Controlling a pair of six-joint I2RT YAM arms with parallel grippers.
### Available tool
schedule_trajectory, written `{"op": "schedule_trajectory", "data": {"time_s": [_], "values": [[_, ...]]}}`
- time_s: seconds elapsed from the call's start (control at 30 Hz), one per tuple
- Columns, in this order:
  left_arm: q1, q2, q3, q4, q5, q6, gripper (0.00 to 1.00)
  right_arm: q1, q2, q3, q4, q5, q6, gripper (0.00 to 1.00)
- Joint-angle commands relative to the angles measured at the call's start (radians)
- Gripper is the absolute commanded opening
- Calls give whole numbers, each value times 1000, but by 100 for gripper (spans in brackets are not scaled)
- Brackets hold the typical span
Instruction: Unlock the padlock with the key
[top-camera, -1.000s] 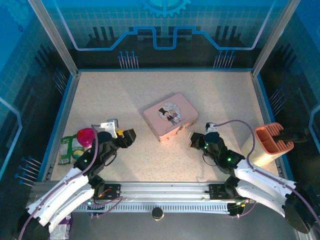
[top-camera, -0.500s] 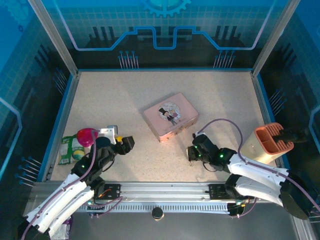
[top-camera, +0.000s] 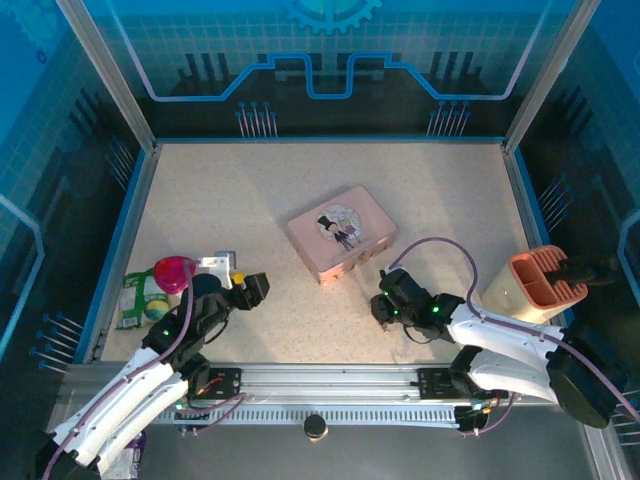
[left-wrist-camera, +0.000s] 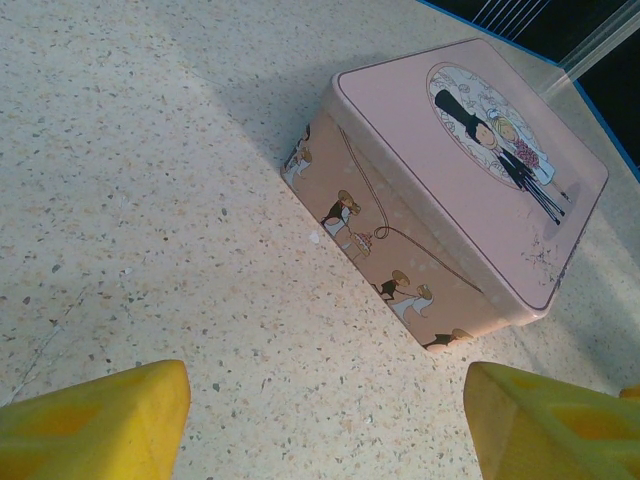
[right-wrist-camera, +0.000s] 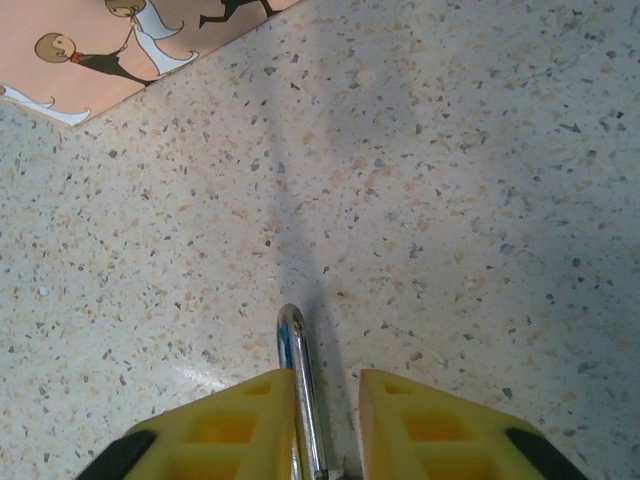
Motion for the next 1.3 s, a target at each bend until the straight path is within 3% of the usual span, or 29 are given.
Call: {"op": "schedule_trajectory", "data": {"time_s": [0.0,0.27,0.4,0.5,0.6,0.83,0.97,1.13,1.27], "values": [[8,-9,4,-7,-28,35,73,11,-43,55,-60,14,-32,31],[9,117,119,94,-134,79,80,-11,-218,202,-204,137,-249,59],[12,256,201,143,-220,168,83,-35,-319,205,-118,234,-446,87],[18,354,235,206,-263,229,89,-66,-368,166,-7,270,-616,100],[26,452,254,275,-316,291,99,-122,-367,116,110,248,-773,100],[63,623,191,585,-359,581,99,-289,-269,9,311,259,-806,100],[165,694,169,637,-297,562,99,-369,-175,-81,488,283,-836,100],[268,799,121,787,-178,548,99,-448,-34,-143,709,216,-837,100],[310,884,119,877,-91,548,99,-474,72,-168,902,202,-884,100]]}}
